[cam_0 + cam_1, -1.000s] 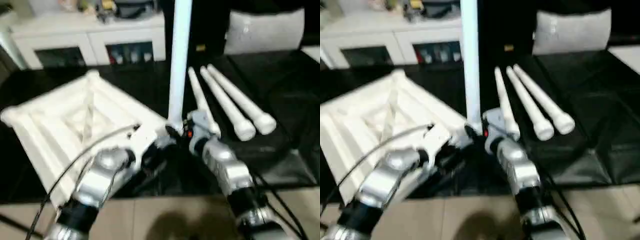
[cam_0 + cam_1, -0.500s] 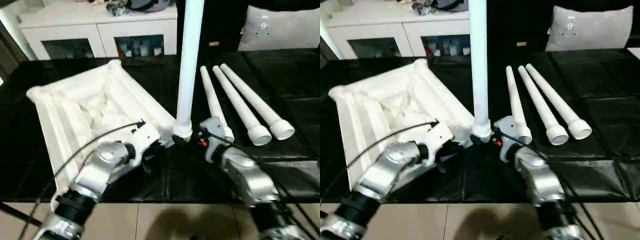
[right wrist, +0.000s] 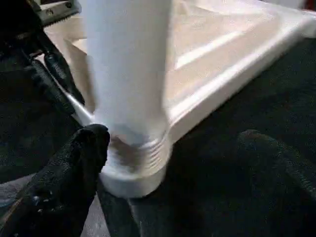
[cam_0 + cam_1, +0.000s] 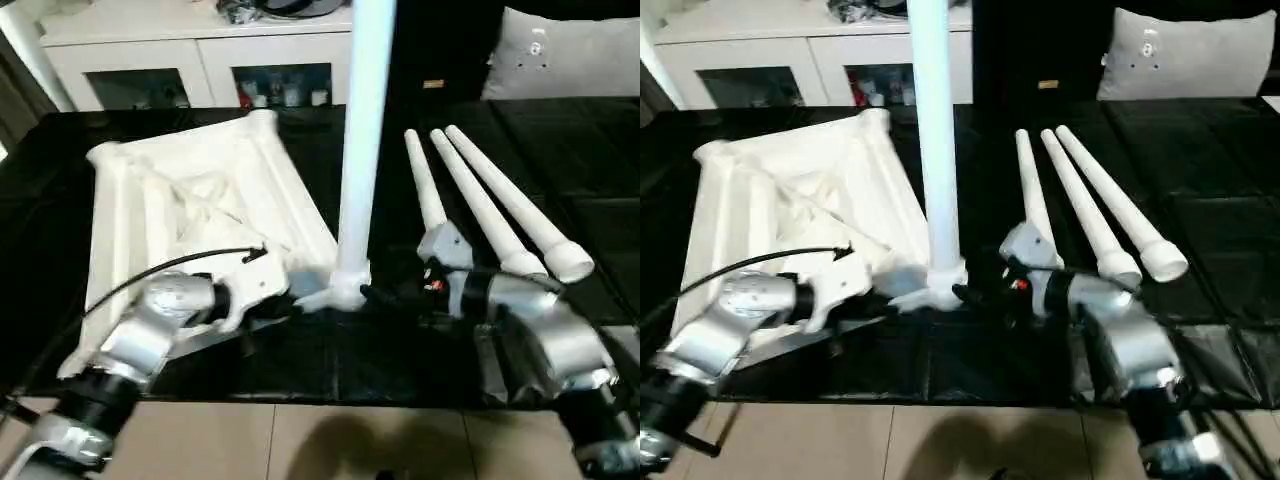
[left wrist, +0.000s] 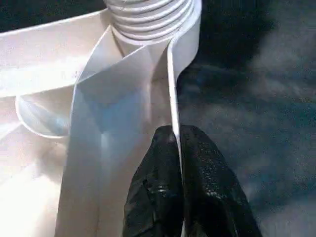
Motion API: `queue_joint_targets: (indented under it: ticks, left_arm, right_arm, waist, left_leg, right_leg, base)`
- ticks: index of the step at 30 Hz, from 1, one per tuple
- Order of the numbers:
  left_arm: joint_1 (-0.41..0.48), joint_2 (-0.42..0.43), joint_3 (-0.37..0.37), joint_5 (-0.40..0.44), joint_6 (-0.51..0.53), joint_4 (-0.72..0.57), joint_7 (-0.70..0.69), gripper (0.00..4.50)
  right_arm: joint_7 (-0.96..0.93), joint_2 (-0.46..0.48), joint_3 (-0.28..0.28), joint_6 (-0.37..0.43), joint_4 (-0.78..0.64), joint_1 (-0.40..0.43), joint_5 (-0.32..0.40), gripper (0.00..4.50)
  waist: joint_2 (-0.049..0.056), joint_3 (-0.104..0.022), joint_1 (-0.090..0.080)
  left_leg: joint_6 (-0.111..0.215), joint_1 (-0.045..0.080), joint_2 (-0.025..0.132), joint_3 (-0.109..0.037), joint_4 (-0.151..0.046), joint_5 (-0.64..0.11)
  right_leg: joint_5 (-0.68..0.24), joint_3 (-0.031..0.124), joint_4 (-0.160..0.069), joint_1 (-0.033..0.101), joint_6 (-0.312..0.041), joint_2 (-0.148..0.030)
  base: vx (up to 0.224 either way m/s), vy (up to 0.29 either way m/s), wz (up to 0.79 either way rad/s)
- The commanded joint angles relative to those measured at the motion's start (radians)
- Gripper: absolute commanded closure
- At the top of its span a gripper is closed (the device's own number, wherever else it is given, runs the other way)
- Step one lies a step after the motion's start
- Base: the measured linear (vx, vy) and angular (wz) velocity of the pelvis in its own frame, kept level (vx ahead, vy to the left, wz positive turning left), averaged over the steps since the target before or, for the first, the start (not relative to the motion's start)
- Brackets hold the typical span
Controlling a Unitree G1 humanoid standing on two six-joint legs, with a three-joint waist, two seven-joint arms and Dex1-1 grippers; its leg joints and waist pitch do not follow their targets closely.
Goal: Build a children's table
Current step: Rotate leg to tighten
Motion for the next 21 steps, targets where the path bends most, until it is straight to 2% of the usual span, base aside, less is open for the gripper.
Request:
queue_joint_targets:
  ticks: [1,2,4,5,7,12,15,16,18,21]
  left_arm:
    - [0.022,0.033,-0.060,0.000,-0.039,-0.002,-0.114,4.50]
    - [0.021,0.040,-0.064,-0.003,-0.042,-0.003,-0.129,4.50]
    - [0.012,0.044,-0.072,0.002,-0.057,0.007,-0.142,4.50]
    - [0.011,0.046,-0.074,0.002,-0.059,0.008,-0.147,4.50]
    - [-0.002,0.049,-0.083,-0.007,-0.078,0.022,-0.186,4.50]
    - [-0.014,0.038,-0.084,-0.013,-0.089,0.038,-0.205,4.50]
    - [-0.019,0.025,-0.082,-0.007,-0.100,0.056,-0.194,4.50]
    - [-0.020,0.020,-0.080,-0.007,-0.102,0.063,-0.191,4.50]
    - [-0.019,0.017,-0.081,-0.006,-0.101,0.063,-0.191,4.50]
    - [-0.016,0.014,-0.082,-0.008,-0.100,0.061,-0.196,4.50]
  right_arm:
    - [0.077,-0.013,0.036,-0.030,0.026,-0.017,0.015,0.04]
    - [0.093,-0.014,0.043,-0.036,0.035,-0.023,0.015,0.04]
    - [0.121,-0.013,0.055,-0.056,0.050,-0.033,0.013,0.04]
    - [0.130,-0.013,0.058,-0.056,0.051,-0.034,0.015,0.04]
    - [0.214,-0.018,0.089,-0.064,0.059,-0.039,0.027,0.04]
    - [0.276,-0.017,0.120,-0.067,0.073,-0.043,0.028,0.04]
    - [0.289,-0.011,0.131,-0.075,0.084,-0.045,0.025,0.04]
    - [0.289,-0.003,0.132,-0.077,0.091,-0.047,0.022,0.19]
    - [0.278,0.014,0.126,-0.071,0.108,-0.055,0.026,0.19]
    - [0.292,0.023,0.128,-0.057,0.125,-0.061,0.036,0.61]
  waist:
    - [-0.015,-0.063,0.007]
    - [-0.021,-0.063,0.008]
    - [-0.024,-0.064,0.014]
    - [-0.023,-0.063,0.016]
    - [-0.031,-0.062,0.022]
    - [-0.033,-0.062,0.033]
    - [-0.036,-0.061,0.042]
    - [-0.037,-0.060,0.045]
    - [-0.036,-0.060,0.048]
    - [-0.039,-0.058,0.048]
  left_leg:
    - [0.170,-0.021,0.057,-0.004,-0.067,0.125]
    - [0.174,-0.020,0.058,-0.003,-0.065,0.132]
    - [0.177,-0.020,0.060,-0.003,-0.066,0.151]
    - [0.176,-0.020,0.061,-0.003,-0.066,0.151]
    - [0.168,-0.020,0.059,0.000,-0.067,0.141]
    - [0.147,-0.018,0.063,0.004,-0.068,0.116]
    - [0.131,-0.018,0.063,0.006,-0.069,0.098]
    - [0.123,-0.019,0.061,0.008,-0.070,0.093]
    - [0.110,-0.018,0.061,0.009,-0.072,0.077]
    - [0.088,-0.015,0.061,0.011,-0.076,0.045]
  right_leg:
    - [-0.162,0.078,-0.043,0.072,-0.151,-0.081]
    - [-0.152,0.079,-0.042,0.071,-0.154,-0.080]
    - [-0.124,0.079,-0.035,0.071,-0.170,-0.081]
    - [-0.126,0.079,-0.036,0.071,-0.171,-0.081]
    - [-0.148,0.081,-0.038,0.073,-0.169,-0.082]
    - [-0.178,0.083,-0.039,0.071,-0.166,-0.083]
    - [-0.211,0.084,-0.043,0.071,-0.152,-0.083]
    - [-0.225,0.085,-0.044,0.072,-0.144,-0.083]
    - [-0.249,0.087,-0.046,0.071,-0.136,-0.083]
    - [-0.275,0.090,-0.049,0.071,-0.131,-0.082]
  base:
    - [0.000,0.000,0.00]
    - [0.000,0.000,0.00]
    - [0.000,0.000,0.00]
    - [0.000,0.000,0.00]
    - [0.000,0.000,0.00]
    - [0.000,0.000,0.00]
    - [0.000,0.000,0.00]
    - [0.000,0.000,0.00]
    - [0.000,0.000,0.00]
    - [0.000,0.000,0.00]
